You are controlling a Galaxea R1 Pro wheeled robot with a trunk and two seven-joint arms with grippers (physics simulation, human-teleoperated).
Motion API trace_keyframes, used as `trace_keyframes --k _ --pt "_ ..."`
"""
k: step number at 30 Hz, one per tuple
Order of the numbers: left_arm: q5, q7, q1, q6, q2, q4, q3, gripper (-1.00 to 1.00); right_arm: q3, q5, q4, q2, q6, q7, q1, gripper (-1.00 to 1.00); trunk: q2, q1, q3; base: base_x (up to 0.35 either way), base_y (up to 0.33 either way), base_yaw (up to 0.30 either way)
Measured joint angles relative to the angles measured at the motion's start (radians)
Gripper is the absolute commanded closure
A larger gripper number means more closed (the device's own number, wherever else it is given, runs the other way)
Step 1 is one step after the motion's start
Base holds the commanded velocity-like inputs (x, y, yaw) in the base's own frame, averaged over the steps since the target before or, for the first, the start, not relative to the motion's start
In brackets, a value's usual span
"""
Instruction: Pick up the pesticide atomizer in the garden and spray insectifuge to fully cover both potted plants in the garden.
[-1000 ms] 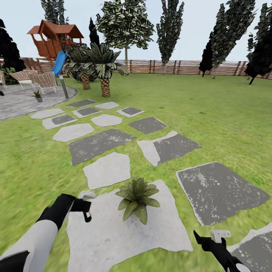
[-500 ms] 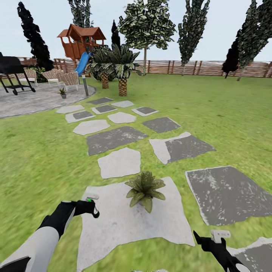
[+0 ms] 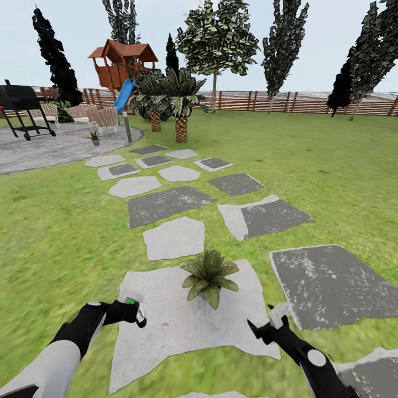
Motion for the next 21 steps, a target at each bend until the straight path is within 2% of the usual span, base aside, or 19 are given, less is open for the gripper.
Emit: trace_keyframes --k 1,2,4,6,8,11,13,15,18,20,21 --pt "-0.029 -0.064 0.003 -0.001 0.020 -0.001 -0.017 1.00 0.071 0.000 -0.005 0.001 0.003 0.000 0.000 -1.00 0.000 0.000 0.000 0.000 0.000 0.000" --pt "-0.049 -0.114 0.004 -0.002 0.036 -0.003 -0.029 1.00 0.116 0.000 -0.008 0.001 0.009 0.000 0.000 -1.00 0.000 0.000 0.000 0.000 0.000 0.000" --pt "-0.100 -0.258 0.000 0.000 0.072 -0.007 -0.049 1.00 0.226 -0.001 -0.013 0.005 0.061 0.023 -0.006 -1.00 0.000 0.000 0.000 0.000 0.000 0.000" --pt "-0.138 -0.335 -0.002 0.002 0.084 -0.009 -0.055 1.00 0.295 -0.002 -0.015 0.010 0.122 0.064 -0.018 -1.00 0.000 0.000 0.000 0.000 0.000 0.000" --pt "-0.181 -0.364 -0.002 0.003 0.086 -0.009 -0.060 1.00 0.325 -0.003 -0.022 0.021 0.149 0.102 -0.032 -1.00 0.000 0.000 0.000 0.000 0.000 0.000" --pt "-0.298 -0.388 -0.005 0.011 0.078 -0.008 -0.107 1.00 0.347 -0.001 -0.038 0.070 0.167 0.131 -0.050 -1.00 0.000 0.000 0.000 0.000 0.000 0.000" --pt "-0.355 -0.428 -0.005 0.017 0.073 -0.008 -0.137 1.00 0.350 0.002 -0.041 0.096 0.177 0.136 -0.056 -1.00 0.000 0.000 0.000 0.000 0.000 0.000" --pt "-0.376 -0.472 -0.006 0.025 0.072 -0.009 -0.153 1.00 0.352 0.004 -0.048 0.103 0.209 0.137 -0.066 -1.00 0.000 0.000 0.000 0.000 0.000 0.000" --pt "-0.395 -0.503 -0.006 0.031 0.072 -0.010 -0.186 1.00 0.368 0.005 -0.060 0.108 0.273 0.138 -0.078 -1.00 0.000 0.000 0.000 0.000 0.000 0.000" --pt "-0.406 -0.511 -0.006 0.034 0.061 -0.009 -0.222 1.00 0.424 0.005 -0.069 0.110 0.297 0.138 -0.083 -1.00 0.000 0.000 0.000 0.000 0.000 0.000" --pt "-0.408 -0.512 -0.007 0.034 0.053 -0.009 -0.233 1.00 0.436 0.005 -0.070 0.110 0.300 0.138 -0.084 -1.00 0.000 0.000 0.000 0.000 0.000 0.000"
